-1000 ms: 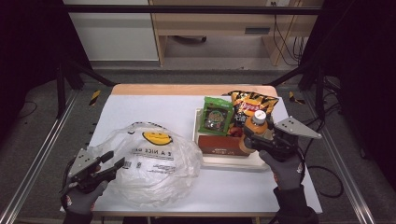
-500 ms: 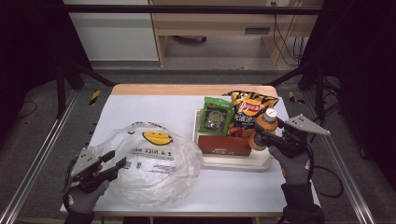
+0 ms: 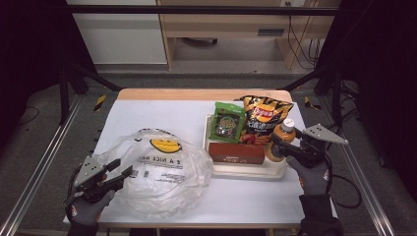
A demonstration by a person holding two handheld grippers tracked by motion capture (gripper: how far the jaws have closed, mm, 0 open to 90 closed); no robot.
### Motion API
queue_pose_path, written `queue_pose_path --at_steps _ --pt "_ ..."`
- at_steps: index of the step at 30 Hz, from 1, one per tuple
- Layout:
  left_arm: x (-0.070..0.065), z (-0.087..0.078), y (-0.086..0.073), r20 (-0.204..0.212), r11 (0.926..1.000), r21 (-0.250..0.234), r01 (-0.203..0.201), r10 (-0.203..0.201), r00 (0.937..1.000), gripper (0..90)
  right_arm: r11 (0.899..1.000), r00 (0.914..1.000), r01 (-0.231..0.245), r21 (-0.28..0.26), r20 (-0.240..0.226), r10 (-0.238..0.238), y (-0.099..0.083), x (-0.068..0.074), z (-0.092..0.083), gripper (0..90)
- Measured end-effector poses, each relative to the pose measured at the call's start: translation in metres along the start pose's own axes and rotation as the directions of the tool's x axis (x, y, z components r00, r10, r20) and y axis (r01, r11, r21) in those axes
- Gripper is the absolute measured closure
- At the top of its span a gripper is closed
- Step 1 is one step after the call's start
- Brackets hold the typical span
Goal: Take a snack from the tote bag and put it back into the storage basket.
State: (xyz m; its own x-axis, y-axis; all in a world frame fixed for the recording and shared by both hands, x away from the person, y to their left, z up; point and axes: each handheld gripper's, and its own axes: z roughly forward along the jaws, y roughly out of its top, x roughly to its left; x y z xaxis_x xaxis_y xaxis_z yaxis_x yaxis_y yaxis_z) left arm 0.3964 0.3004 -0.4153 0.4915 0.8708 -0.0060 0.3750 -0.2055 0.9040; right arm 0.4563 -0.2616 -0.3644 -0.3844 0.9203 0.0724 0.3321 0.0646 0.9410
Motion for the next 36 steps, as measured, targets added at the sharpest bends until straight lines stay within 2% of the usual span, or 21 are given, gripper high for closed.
queue_pose_path --at_steps 20,29,36 --pt "0.001 0.0 0.0 -0.001 1.0 0.001 -0.001 0.001 1.0 46.5 0.998 0.9998 -0.021 0.053 0.003 0.021 -0.02 -0.01 0.012 30.6" --pt "0.001 -0.001 0.0 -0.001 1.0 0.0 -0.001 0.001 1.0 46.5 0.998 0.9999 -0.011 0.066 0.009 0.011 -0.023 -0.011 0.015 30.6" --pt "0.001 0.0 -0.001 -0.001 1.0 0.002 -0.002 0.002 1.0 46.5 0.995 0.9997 -0.026 0.092 0.008 0.025 -0.034 -0.015 0.02 30.6"
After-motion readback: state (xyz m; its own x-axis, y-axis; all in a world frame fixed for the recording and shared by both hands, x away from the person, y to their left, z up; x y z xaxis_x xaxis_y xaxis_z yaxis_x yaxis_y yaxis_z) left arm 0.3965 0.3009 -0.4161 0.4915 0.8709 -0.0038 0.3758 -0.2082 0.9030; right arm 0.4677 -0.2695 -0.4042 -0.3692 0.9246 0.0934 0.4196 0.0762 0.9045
